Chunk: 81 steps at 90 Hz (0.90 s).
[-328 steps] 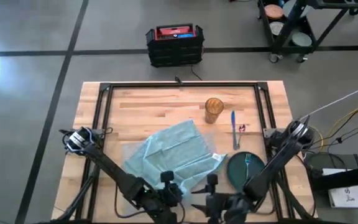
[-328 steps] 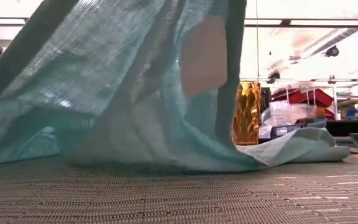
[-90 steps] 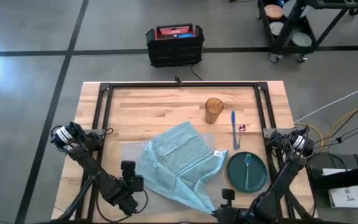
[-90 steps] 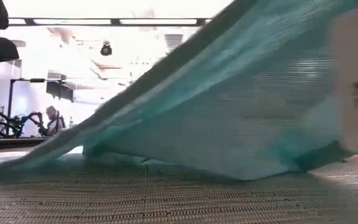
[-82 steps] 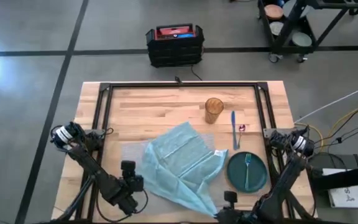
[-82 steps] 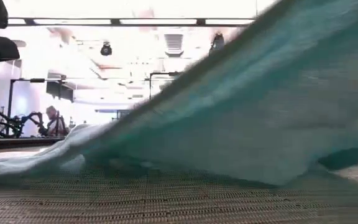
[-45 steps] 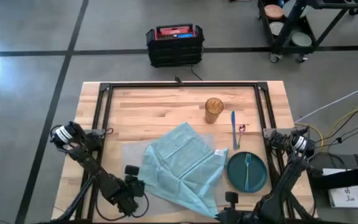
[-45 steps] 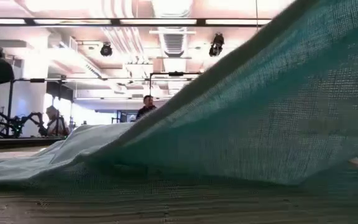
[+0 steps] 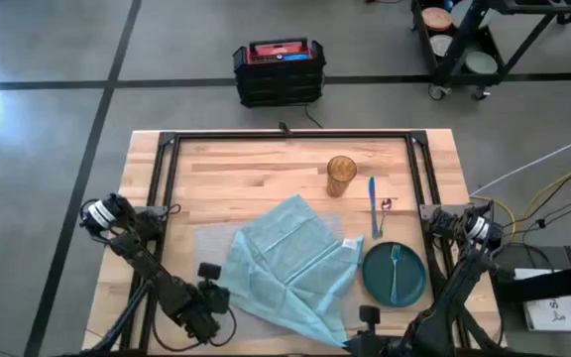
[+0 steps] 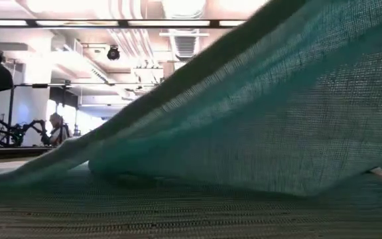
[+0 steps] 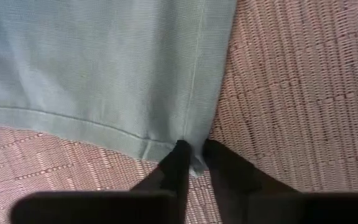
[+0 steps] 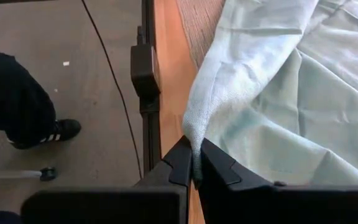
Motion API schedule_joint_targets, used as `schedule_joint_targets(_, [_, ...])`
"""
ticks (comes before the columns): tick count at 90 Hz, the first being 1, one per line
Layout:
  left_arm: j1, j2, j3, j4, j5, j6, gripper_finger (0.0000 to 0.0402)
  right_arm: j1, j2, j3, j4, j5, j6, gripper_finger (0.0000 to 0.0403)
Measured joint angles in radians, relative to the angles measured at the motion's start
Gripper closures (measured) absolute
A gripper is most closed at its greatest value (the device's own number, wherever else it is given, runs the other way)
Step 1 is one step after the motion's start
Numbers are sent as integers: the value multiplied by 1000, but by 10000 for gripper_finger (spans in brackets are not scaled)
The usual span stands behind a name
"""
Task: Set table place
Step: Fold the blue table napkin
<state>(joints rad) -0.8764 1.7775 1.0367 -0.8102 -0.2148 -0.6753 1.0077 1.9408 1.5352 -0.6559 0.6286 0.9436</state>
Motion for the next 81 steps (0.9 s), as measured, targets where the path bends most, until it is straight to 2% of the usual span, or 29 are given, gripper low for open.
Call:
schedule_joint_targets(21, [1,-14,38,-64,20,-52,400,0,0,0,0,0,-1,403])
schedule_joint_targets(38, [-8,-72,206,-258,1,-136,401,-12,-25,24,-43,23,-40,403])
schedule_joint_targets(59, [-7,-173,379,-454,-27,-241,401,-60,-165,31,-198,96,-104,403])
schedule_joint_targets(69, [-9,-248,428,-542,-87,-302,401,-93,-253,31,-288,136,-154,403])
schedule_joint_targets(81, [-8,-345,460,-608,-202,-340,401,-147,-362,31,-303,144,-254,403])
